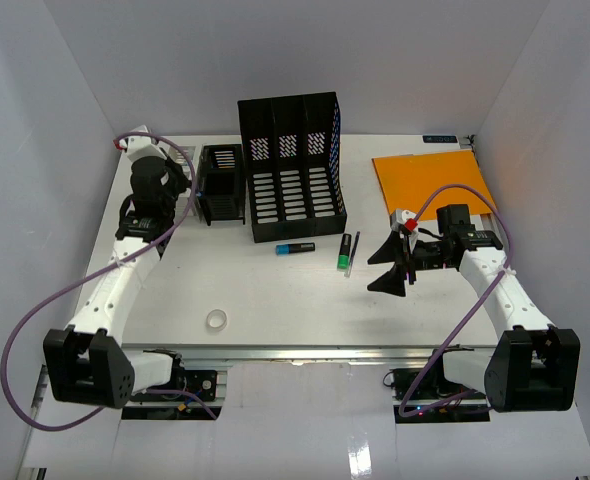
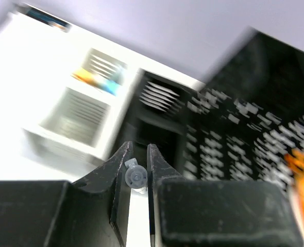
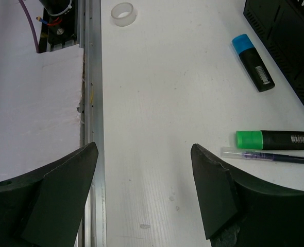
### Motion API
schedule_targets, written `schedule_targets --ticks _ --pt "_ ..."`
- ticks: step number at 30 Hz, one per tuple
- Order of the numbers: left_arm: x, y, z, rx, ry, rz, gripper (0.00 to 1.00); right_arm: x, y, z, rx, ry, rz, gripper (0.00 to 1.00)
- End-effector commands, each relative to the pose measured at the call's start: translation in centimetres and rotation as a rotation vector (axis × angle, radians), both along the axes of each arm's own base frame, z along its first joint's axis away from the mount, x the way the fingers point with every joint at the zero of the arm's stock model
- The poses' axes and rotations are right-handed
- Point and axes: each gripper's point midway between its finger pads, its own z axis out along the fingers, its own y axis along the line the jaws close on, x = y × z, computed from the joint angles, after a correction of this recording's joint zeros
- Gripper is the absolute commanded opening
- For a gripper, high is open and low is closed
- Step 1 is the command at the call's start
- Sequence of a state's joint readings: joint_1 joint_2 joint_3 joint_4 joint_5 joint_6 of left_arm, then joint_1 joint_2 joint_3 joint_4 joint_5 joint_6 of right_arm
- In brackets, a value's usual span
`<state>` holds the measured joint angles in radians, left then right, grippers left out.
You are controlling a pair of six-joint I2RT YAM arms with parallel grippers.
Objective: Organize the desk
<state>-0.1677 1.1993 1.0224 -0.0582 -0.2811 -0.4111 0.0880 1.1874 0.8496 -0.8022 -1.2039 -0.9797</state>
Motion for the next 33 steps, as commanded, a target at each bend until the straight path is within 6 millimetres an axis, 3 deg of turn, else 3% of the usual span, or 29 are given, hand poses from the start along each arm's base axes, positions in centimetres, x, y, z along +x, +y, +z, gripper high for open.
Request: schedule_targets --ticks 1,7,12,15,18,21,26,30,33 --pt "3.3 4.3 0.4 0.117 0.015 0.090 0.00 -0.8 0.1 0.9 0.070 -0.045 0.034 0.79" --pt "7.5 7.4 0.2 0.160 0.007 0.164 0.00 -0.7 -0.1 0.9 0.069 -0.053 0.021 0.79" --pt "10.2 8.0 -0.7 0.216 0.020 0.163 0.00 -0.7 -0.1 0.9 0.072 -0.050 0.022 0.79" --pt "11.6 7.9 -0.1 0.240 0.014 0.151 0.00 -0.6 -0.1 0.8 0.071 -0.046 0.022 0.79" --pt "12.1 7.8 -1.7 0.243 0.058 0.133 0.00 -0.6 -0.1 0.6 0.067 -0.035 0.021 0.79" --pt "11.9 7.3 -3.4 0.224 0.082 0.107 0.26 -0.3 -0.3 0.1 0.047 -0.023 0.011 0.80" --pt "11.1 6.4 -4.6 0.182 0.107 0.068 0.57 0.8 -0.8 -1.0 -0.006 0.021 -0.036 0.80" --pt "10.1 5.8 -3.7 0.157 0.097 0.038 0.73 2.2 -1.3 -1.9 -0.057 0.031 -0.111 0.80" --pt "8.9 5.1 -1.6 0.125 0.062 0.008 0.80 4.8 -1.9 -2.8 -0.157 0.056 -0.252 0.80"
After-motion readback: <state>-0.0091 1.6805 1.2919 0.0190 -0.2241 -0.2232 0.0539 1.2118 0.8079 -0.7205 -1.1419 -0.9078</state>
